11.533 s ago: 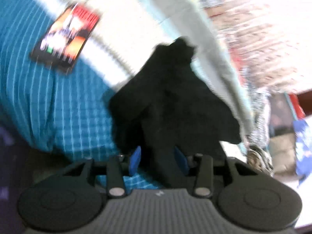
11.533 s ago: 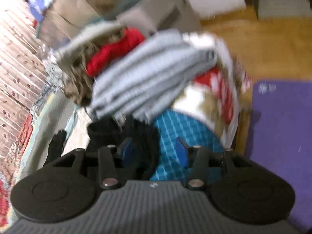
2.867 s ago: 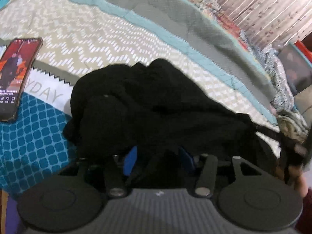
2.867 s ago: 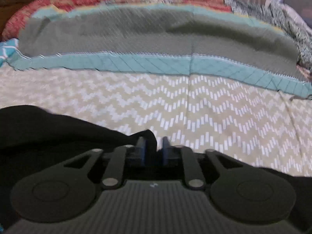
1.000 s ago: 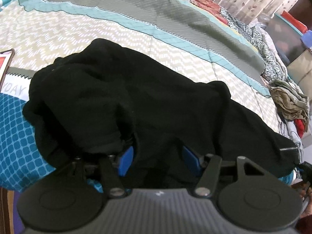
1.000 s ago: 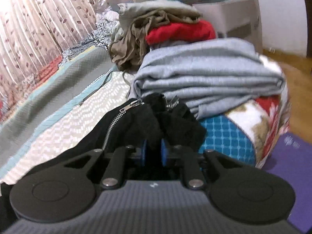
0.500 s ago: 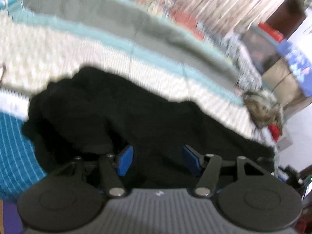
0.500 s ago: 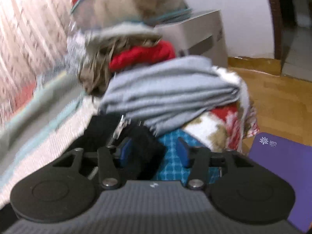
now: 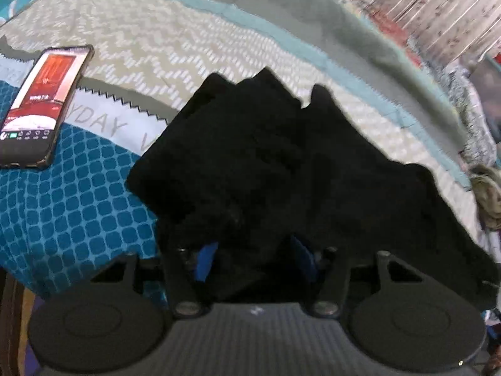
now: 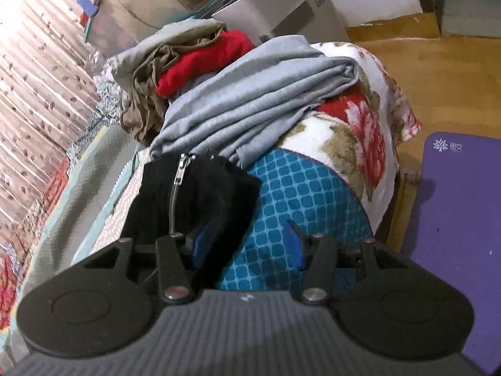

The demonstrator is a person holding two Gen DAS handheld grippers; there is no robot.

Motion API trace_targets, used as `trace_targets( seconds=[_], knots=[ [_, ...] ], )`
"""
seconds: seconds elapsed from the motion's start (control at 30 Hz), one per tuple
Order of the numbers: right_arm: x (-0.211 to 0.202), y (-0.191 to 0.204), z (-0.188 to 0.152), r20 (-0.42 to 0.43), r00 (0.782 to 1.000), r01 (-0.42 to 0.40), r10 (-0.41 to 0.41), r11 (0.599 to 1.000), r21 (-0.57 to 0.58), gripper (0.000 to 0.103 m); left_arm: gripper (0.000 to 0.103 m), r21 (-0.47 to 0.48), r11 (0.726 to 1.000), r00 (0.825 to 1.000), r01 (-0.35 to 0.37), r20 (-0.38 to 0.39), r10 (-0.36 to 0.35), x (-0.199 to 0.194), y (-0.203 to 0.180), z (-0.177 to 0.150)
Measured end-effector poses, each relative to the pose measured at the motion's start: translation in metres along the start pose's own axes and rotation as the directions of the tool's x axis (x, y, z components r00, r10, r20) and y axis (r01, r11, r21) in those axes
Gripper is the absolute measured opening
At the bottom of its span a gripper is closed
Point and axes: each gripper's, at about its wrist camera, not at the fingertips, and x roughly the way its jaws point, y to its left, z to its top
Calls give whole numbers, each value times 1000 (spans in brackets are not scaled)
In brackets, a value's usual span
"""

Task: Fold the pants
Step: 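Grasp the zipper edge of the pants with the right gripper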

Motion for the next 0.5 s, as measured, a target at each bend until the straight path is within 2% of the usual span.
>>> trace_targets(
  seconds=[0.1,0.13,0.2,0.27,0.3,0.37,0.4,0.47,0.5],
  knots=[
    [-1,7,0,10,1000,0,0,1000,-11,54,57,-14,995,994,94,54,-93,-26,-1,6],
    [-1,9,1,12,1000,-1,2,1000,-15,54,58,-9,991,987,137,89,-136,-35,-6,11],
    [1,10,0,9,1000,-4,4,1000,-20,54,61,2,977,961,212,181,-209,-58,-5,22],
    [1,11,-2,4,1000,-2,2,1000,-19,54,66,3,975,942,221,258,-214,-71,-1,40],
    [0,12,-4,3,1000,2,-2,1000,-19,54,66,0,979,940,205,277,-197,-72,2,53],
    [0,12,-5,0,1000,9,-9,1000,-22,54,62,-1,993,956,120,270,-116,-61,5,83],
    [-1,14,-7,-1,1000,13,-13,1000,-23,54,61,15,997,965,74,252,-76,-51,5,96],
    [-3,15,-9,-2,1000,17,-17,1000,-25,54,51,64,998,981,-23,192,10,-19,4,120],
    [-4,16,-10,-4,1000,18,-18,1000,-26,54,50,83,995,988,-46,150,33,-2,5,127]
  ],
)
